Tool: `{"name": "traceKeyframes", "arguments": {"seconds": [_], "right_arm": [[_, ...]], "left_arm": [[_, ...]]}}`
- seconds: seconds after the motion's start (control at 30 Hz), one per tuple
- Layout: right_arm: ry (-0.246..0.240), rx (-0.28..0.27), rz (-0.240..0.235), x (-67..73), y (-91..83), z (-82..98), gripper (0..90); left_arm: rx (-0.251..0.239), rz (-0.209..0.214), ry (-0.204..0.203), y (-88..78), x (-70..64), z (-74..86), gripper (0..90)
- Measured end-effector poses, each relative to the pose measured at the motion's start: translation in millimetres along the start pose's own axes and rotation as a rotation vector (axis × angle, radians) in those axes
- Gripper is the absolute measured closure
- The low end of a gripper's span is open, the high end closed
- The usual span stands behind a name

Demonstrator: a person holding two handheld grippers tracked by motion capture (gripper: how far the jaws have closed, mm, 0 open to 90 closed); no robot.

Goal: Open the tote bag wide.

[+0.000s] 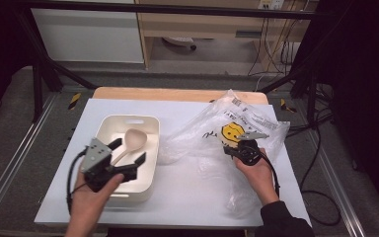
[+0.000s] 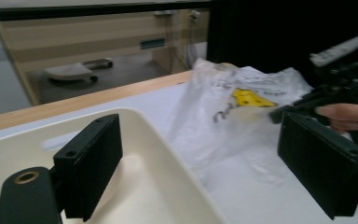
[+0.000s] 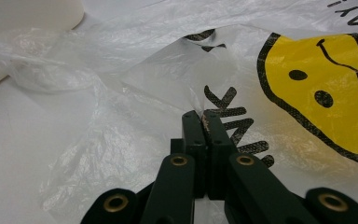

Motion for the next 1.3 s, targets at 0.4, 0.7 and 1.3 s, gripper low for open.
{"name": "traceKeyframes", "arguments": {"seconds": [0.4, 0.7, 1.3], "right_arm": [[-0.014, 0.004, -0.006, 0.0, -0.1, 0.7, 90.0], [-0.004, -0.015, -0.022, -0.2, -8.3, -0.1, 90.0], [0.036, -0.057, -0.027, -3.7, -11.4, -9.0, 90.0]], "left_arm": [[0.064, 0.184, 0.027, 68.7, -97.3, 20.6, 23.7], [0.119, 0.241, 0.021, 131.5, -123.0, 47.0, 52.5], [0.403, 0.240, 0.164, 213.2, -125.5, 87.6, 89.9]]}}
Point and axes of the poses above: each handheld gripper's, and its own axes: y roughly forward along the jaws, z roughly out of its underside, x roughly to its left, the point moved 2 cm from there along y, roughly forward along the jaws, and after that the axes turned 1 degree about y, right-handed, at the moved point
